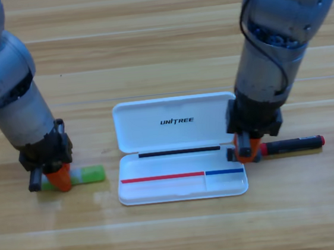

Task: Clean up eraser and pencils

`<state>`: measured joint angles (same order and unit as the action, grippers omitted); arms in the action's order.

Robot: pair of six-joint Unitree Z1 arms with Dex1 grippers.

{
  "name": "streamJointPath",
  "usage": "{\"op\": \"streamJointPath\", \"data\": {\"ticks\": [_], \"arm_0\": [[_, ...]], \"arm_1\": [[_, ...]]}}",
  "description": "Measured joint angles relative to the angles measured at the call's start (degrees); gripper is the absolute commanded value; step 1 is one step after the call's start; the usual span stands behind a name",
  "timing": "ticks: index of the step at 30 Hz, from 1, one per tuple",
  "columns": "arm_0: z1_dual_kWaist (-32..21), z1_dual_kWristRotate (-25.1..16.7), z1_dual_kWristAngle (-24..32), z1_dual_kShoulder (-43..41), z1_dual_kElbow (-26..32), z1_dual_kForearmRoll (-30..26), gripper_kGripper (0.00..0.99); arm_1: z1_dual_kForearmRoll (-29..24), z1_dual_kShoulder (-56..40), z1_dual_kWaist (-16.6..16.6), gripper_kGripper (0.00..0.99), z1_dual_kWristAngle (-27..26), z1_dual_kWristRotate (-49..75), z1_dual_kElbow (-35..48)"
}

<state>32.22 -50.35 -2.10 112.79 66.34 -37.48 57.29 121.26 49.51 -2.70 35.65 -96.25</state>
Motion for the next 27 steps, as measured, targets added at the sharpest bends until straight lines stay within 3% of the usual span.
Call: {"op": "streamJointPath", "data": {"ticks": [9,21,24,27], "arm_0": [[0.0,-0.06,-0.43,-1.33,3.89,-4.28,0.0],[0.0,-0.06,-0.43,-1.36,4.02,-5.92,0.0],[0.0,-0.06,-0.43,-1.36,4.05,-5.94,0.0],[0.0,-0.06,-0.43,-1.37,4.05,-5.96,0.0]], "arm_1": [[0.0,2.03,2.15,0.0,0.0,0.07,-1.9],[0.0,4.44,2.41,0.005,0.0,0.08,-2.25],[0.0,4.44,2.41,0.443,0.0,0.08,-2.25],[0.0,4.44,2.41,0.762,0.0,0.07,-2.25]]}}
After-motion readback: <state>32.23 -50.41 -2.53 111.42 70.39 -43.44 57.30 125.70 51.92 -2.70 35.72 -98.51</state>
